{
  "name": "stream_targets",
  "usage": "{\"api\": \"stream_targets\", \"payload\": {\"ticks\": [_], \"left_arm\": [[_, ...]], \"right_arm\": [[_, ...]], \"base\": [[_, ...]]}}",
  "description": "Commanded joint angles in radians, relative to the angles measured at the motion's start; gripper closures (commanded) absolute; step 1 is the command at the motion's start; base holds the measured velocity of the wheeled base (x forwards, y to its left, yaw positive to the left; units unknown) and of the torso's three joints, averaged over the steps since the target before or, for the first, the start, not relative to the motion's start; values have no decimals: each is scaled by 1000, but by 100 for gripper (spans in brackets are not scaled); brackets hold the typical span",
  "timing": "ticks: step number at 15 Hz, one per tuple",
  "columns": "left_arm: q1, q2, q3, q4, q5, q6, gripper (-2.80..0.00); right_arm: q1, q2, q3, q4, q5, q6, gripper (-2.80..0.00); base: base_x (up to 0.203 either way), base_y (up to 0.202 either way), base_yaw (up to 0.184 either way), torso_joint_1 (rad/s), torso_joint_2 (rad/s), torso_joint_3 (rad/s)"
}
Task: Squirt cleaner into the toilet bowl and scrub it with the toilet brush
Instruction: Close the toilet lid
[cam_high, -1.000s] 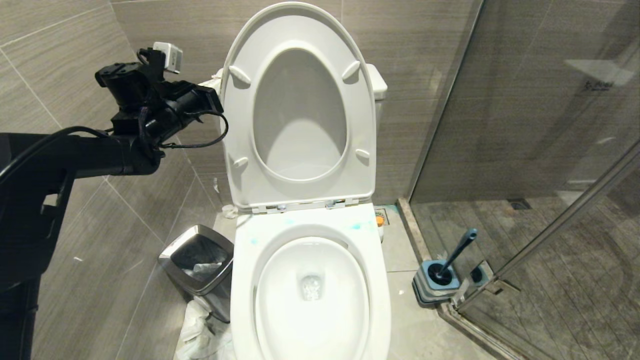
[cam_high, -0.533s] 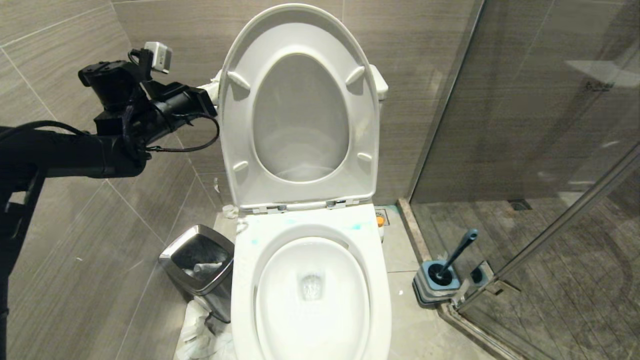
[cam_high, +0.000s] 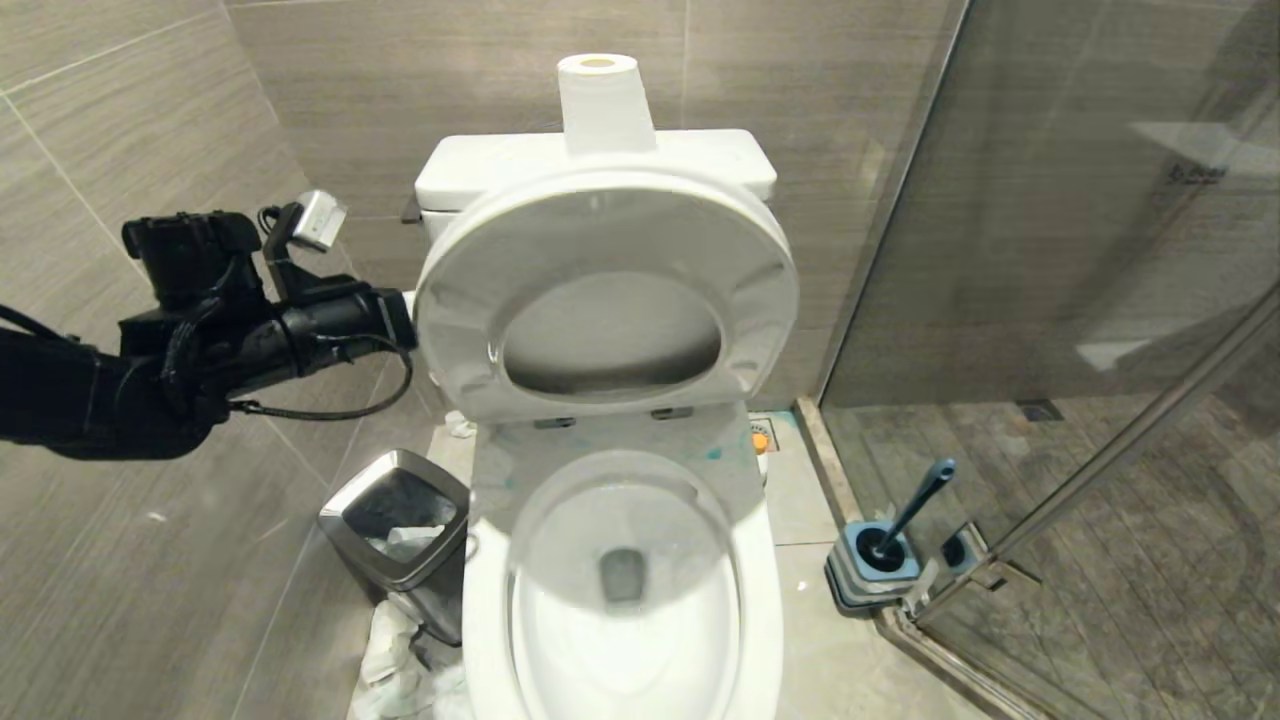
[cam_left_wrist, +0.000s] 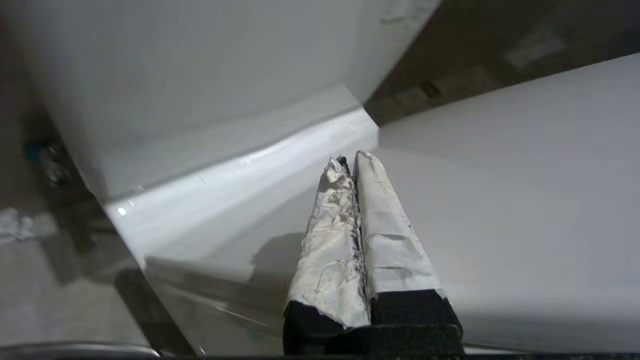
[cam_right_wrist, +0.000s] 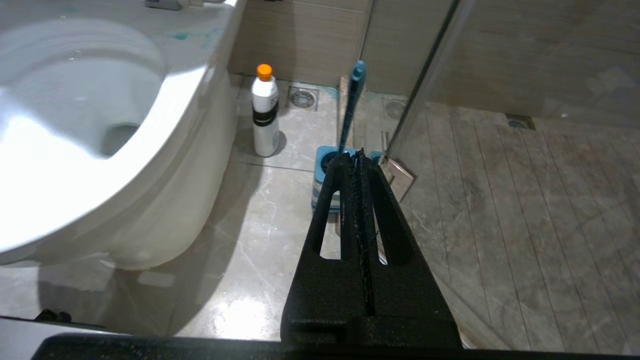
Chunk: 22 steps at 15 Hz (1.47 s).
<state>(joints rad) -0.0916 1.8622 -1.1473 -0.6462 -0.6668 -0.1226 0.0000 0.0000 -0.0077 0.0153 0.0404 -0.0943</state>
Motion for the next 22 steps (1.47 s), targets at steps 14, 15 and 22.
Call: {"api": "stream_targets", "payload": {"ticks": [14, 15, 22], "left_arm": [[92, -440, 226, 526, 102, -89, 0], [96, -459, 158, 657, 105, -88, 0], [121, -512, -52, 1048, 229, -60, 0]], "right_arm": [[0, 2, 0, 0, 1, -1, 0], [0, 2, 0, 0, 1, -1, 0], [0, 2, 0, 0, 1, -1, 0]], "base": [[0, 0, 0, 0, 0, 0], [0, 0, 0, 0, 0, 0], [0, 0, 0, 0, 0, 0]]}}
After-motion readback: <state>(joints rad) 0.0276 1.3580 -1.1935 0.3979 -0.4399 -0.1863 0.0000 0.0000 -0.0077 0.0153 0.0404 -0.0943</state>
